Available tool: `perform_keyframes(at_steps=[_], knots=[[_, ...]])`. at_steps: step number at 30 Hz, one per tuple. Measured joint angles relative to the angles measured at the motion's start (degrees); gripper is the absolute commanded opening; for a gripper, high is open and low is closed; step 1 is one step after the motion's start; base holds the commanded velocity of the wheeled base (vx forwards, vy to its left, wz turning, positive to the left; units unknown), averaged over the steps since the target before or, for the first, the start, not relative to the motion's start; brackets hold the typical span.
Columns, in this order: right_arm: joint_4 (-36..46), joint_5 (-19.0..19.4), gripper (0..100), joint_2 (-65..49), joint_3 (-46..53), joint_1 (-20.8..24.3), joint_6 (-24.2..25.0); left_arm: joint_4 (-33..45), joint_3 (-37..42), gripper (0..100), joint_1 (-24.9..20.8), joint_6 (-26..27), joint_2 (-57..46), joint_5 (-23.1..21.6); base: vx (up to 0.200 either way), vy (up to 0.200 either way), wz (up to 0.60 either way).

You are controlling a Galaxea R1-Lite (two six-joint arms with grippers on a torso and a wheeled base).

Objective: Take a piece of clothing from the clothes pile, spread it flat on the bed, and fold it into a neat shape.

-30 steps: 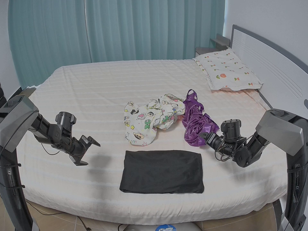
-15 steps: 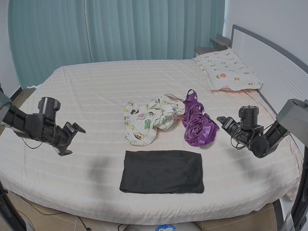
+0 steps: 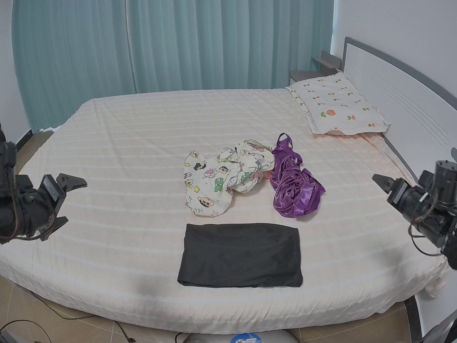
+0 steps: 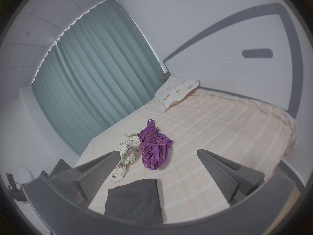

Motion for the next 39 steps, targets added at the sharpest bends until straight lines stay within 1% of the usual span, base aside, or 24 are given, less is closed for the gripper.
perform_keyframes(at_steps=[4, 10, 14, 18, 22, 23, 24, 28, 31, 34, 35, 37, 39], knots=[[3.93, -0.12, 100, -11.14, 5.62, -0.44, -3.36, 0.30, 4.39, 100, -0.13, 2.68, -9.42, 2.57, 0.000, 0.000, 0.00], [14.74, 0.07, 100, -28.37, 10.91, -1.63, -9.17, 1.39, 9.44, 100, -0.13, 7.81, -21.75, 7.34, 0.000, 0.000, 0.00], [24.13, 0.24, 100, -40.01, 13.20, -2.82, -15.38, 2.05, 12.19, 100, -0.09, 11.63, -29.09, 10.35, 0.000, 0.000, 0.00], [34.52, 0.40, 100, -51.66, 14.45, -4.56, -22.77, 3.08, 14.79, 100, 0.44, 16.07, -36.44, 13.03, 0.000, 0.000, 0.00], [43.14, 0.76, 100, -62.38, 15.07, -6.40, -29.33, 4.43, 17.87, 100, 1.61, 22.19, -44.68, 15.37, 0.000, 0.000, 0.00], [45.71, 1.00, 100, -66.00, 15.29, -7.08, -31.12, 4.80, 19.27, 100, 2.13, 24.55, -48.10, 16.59, 0.000, 0.000, 0.00], [46.41, 1.04, 100, -67.01, 15.32, -7.30, -31.55, 4.96, 19.71, 100, 2.28, 25.26, -49.12, 16.98, 0.000, 0.000, 0.00], [51.02, 1.55, 100, -74.44, 15.82, -8.91, -33.22, 5.51, 25.48, 100, 3.60, 31.23, -56.81, 21.49, 0.000, 0.000, 0.00], [52.31, 2.23, 100, -77.63, 16.12, -9.65, -33.67, 3.49, 30.09, 100, 4.21, 34.27, -59.84, 23.11, 0.000, 0.000, 0.00], [52.93, 5.14, 100, -79.36, 16.37, -10.07, -34.12, -0.48, 33.68, 100, 4.56, 37.41, -61.48, 23.38, 0.000, 0.000, 0.00], [52.97, 6.81, 100, -79.78, 16.42, -10.20, -34.26, -1.34, 34.46, 100, 4.67, 38.16, -61.88, 23.00, 0.000, 0.000, 0.00], [52.85, 10.18, 100, -80.45, 16.76, -10.40, -34.45, -1.73, 35.36, 100, 4.78, 39.24, -62.51, 21.64, 0.000, 0.000, 0.00], [51.37, 11.37, 100, -80.80, 17.44, -10.48, -34.61, -1.45, 35.73, 100, 4.84, 39.79, -62.84, 20.29, 0.000, 0.000, 0.00]])
